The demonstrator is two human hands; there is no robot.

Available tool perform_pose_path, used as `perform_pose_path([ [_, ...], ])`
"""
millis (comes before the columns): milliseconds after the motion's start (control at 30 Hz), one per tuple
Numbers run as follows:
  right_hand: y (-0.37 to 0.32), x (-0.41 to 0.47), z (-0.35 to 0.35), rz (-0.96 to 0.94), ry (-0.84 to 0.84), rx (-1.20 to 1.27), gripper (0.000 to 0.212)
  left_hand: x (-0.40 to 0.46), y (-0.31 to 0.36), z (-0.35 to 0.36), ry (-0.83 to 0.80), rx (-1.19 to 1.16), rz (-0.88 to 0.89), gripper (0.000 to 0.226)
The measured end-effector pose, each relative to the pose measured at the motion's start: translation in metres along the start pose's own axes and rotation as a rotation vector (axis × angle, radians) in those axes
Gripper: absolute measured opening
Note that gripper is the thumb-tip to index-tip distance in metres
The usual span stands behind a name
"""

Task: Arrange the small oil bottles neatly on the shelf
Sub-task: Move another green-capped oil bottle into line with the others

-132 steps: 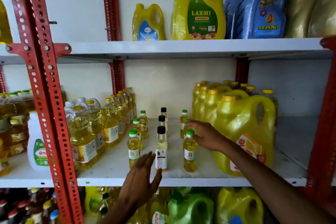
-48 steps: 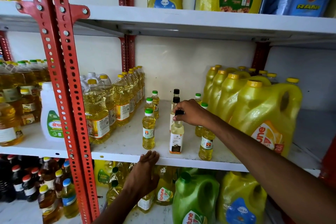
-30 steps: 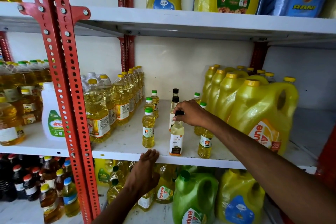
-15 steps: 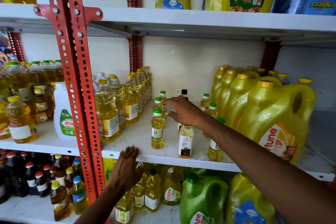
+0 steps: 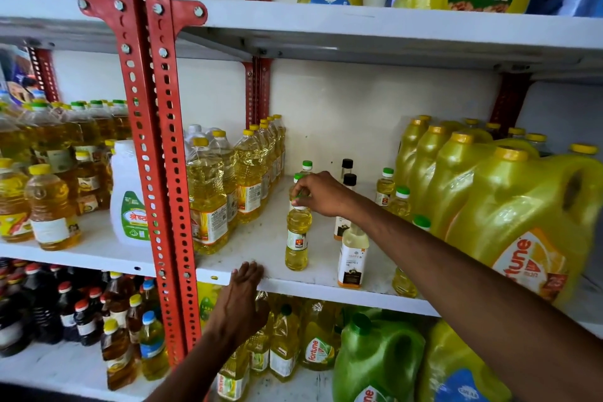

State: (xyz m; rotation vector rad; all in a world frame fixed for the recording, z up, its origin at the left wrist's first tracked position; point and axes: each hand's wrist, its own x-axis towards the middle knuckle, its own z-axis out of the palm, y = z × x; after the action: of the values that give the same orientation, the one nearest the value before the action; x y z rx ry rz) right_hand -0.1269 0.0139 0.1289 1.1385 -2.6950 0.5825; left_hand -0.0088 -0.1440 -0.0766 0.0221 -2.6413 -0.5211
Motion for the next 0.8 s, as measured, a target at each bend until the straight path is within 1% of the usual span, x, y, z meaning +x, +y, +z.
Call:
perform_pose_path([
  [133,-0.002,0.000,0.003,0.035,0.041,0.018,0.033,-0.001,0.004,-0.002,0.018,-0.014,-0.006,0.074],
  [233,-0.004,-0.001,0.001,0.032,-0.016,-0.021,0.041,-0.001,0.005,-0.003,0.015,-0.005,-0.009,0.075],
  [333,-0.006,-0.003,0.000,0.023,-0.037,-0.055,0.038,-0.001,0.006,-0.004,0.013,-0.006,-0.007,0.076],
  [800,-0.016,-0.020,0.000,0.038,-0.014,-0.011,0.034,-0.001,0.009,-0.005,0.001,0.013,-0.014,0.078],
])
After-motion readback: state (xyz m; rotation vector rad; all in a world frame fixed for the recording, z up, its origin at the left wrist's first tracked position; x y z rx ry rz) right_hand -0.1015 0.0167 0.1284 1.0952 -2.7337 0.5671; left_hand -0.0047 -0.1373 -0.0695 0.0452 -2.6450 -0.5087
